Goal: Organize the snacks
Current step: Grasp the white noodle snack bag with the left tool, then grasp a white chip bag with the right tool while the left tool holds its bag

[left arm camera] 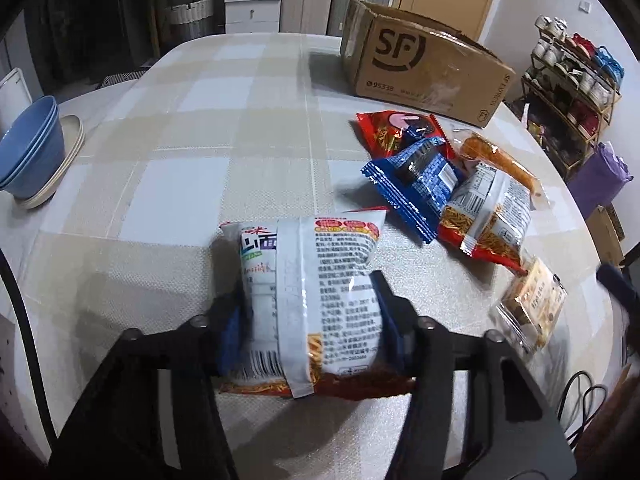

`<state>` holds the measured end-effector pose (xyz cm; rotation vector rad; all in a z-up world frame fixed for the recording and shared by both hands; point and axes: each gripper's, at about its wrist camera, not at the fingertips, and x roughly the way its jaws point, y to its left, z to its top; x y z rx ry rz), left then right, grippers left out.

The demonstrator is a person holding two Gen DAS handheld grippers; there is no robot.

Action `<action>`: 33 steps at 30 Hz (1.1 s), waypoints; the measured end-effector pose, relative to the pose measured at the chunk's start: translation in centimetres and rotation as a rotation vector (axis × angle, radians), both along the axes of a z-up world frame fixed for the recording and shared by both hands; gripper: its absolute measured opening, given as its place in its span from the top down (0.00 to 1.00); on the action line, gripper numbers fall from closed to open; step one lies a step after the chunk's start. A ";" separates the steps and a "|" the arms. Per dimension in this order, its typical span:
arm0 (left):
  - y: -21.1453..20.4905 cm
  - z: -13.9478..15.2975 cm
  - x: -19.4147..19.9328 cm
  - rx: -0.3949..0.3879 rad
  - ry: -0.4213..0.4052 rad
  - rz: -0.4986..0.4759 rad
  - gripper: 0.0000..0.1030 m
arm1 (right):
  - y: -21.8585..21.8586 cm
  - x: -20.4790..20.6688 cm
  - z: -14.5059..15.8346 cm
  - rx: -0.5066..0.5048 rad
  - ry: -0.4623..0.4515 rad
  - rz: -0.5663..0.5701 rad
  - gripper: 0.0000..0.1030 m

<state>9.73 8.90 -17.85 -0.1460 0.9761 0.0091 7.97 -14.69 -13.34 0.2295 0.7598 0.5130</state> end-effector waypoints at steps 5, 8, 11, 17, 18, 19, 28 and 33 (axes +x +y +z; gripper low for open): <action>0.1 0.3 -1.4 0.019 -0.027 -0.030 0.53 | 0.3 4.8 -0.2 -0.007 0.114 -0.031 0.01; 0.6 0.2 -1.9 -0.008 -0.052 -0.038 0.53 | 0.5 7.7 -1.6 0.047 0.217 -0.035 0.01; 1.0 0.2 -2.1 -0.035 -0.071 -0.045 0.53 | 0.6 9.9 -2.9 0.063 0.297 -0.066 0.02; 1.6 0.0 -2.1 -0.091 -0.088 -0.047 0.53 | 1.5 11.9 -5.1 0.031 0.393 -0.099 0.17; 1.6 0.0 -2.1 -0.095 -0.089 -0.049 0.53 | 1.7 12.0 -5.0 0.021 0.382 -0.104 0.17; 1.6 0.0 -2.1 -0.098 -0.089 -0.053 0.53 | 2.0 12.2 -5.0 0.015 0.385 -0.100 0.17; 1.4 -0.1 -2.2 -0.117 -0.090 -0.072 0.53 | 3.8 13.2 -5.2 -0.066 0.350 -0.113 0.38; 1.4 -0.1 -2.2 -0.114 -0.090 -0.073 0.53 | 4.9 12.4 -5.0 -0.117 0.298 -0.078 0.50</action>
